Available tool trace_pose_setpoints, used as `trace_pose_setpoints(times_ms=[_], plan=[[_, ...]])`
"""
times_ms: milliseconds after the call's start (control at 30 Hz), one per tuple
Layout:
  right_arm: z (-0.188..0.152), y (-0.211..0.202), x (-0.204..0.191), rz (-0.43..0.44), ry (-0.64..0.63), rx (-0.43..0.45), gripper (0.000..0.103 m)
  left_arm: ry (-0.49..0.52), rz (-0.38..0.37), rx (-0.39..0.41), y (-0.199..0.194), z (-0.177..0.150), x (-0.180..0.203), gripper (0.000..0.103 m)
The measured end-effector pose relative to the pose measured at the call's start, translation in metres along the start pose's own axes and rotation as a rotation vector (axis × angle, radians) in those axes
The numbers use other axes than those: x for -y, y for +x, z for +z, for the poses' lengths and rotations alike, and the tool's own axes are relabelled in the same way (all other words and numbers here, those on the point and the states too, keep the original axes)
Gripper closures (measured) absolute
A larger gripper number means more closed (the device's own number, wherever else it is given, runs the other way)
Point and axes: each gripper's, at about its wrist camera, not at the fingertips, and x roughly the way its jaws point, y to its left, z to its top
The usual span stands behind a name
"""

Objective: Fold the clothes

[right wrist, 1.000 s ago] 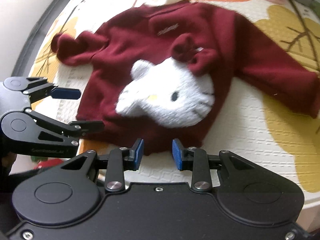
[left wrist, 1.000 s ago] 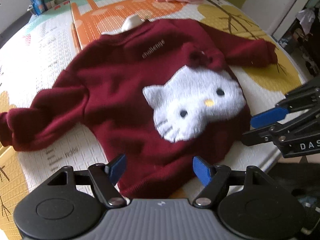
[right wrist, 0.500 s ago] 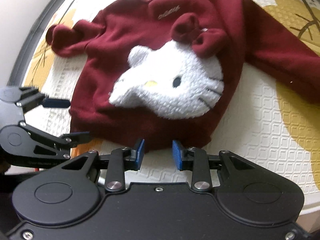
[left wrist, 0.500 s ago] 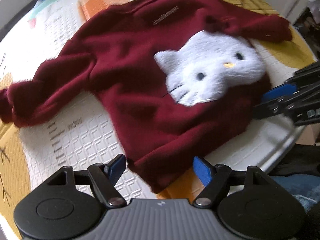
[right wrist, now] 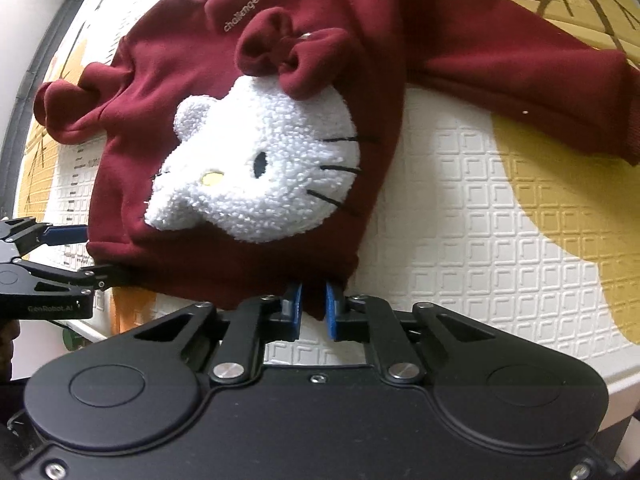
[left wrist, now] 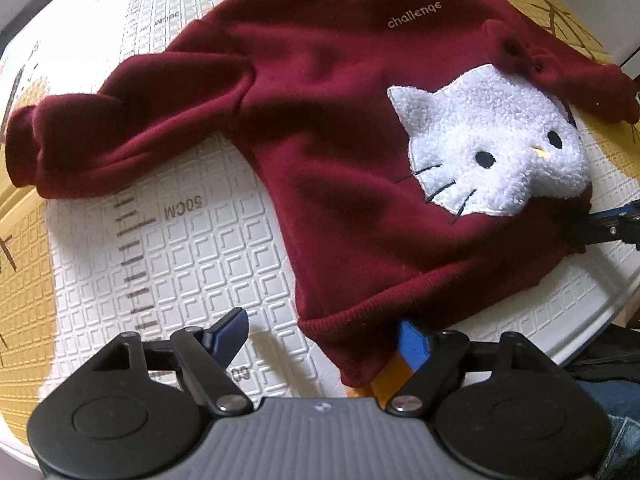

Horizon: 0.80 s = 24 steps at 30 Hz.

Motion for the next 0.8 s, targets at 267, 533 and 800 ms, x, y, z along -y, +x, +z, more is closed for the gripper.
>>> trace_pose_setpoints(times_ms=[267, 533, 800], plan=[[-0.005, -0.007, 0.003, 0.025, -0.009, 0.008, 0.083, 0.047, 0.014, 0.018, -0.010, -0.003, 0.005, 0.025], [-0.009, 0.009, 0.003, 0.040, 0.021, 0.010, 0.078, 0.014, 0.011, 0.000, -0.005, -0.006, 0.001, 0.024], [-0.009, 0.005, -0.001, 0.042, 0.003, 0.033, 0.099, 0.002, 0.015, -0.003, -0.009, -0.012, -0.001, 0.024]])
